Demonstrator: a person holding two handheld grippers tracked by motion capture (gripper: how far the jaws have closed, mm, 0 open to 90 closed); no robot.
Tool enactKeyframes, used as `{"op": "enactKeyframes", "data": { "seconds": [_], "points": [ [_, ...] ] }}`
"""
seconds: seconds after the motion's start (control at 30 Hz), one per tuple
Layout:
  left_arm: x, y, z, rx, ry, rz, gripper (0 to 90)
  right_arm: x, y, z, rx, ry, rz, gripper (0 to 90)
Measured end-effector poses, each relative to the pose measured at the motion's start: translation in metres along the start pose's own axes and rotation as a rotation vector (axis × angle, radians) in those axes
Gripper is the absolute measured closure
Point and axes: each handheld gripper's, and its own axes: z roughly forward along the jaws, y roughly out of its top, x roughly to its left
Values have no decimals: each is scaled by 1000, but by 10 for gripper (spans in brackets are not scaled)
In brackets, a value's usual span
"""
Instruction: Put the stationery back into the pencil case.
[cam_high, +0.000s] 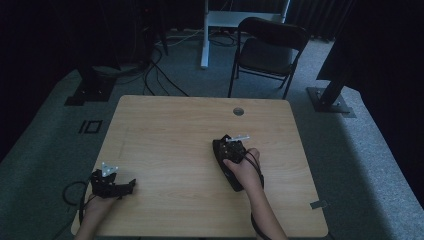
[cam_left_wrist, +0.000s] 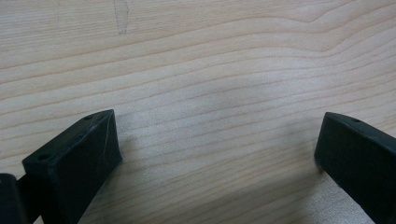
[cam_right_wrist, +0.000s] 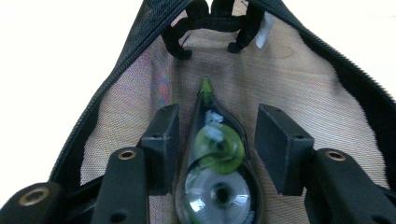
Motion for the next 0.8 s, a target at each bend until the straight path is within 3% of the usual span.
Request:
{"op": "enactKeyframes", "data": {
  "seconds": [0.27, 0.47, 0.8],
  "points": [
    [0, 0, 0, 0, 0, 0, 2, -2, 0, -4, -26, 25, -24, 439],
    [0, 0, 0, 0, 0, 0, 2, -3, 1, -10, -78, 44, -15, 410],
    [0, 0, 0, 0, 0, 0, 2, -9, -1, -26, -151, 92, -40, 384]
  ]
}}
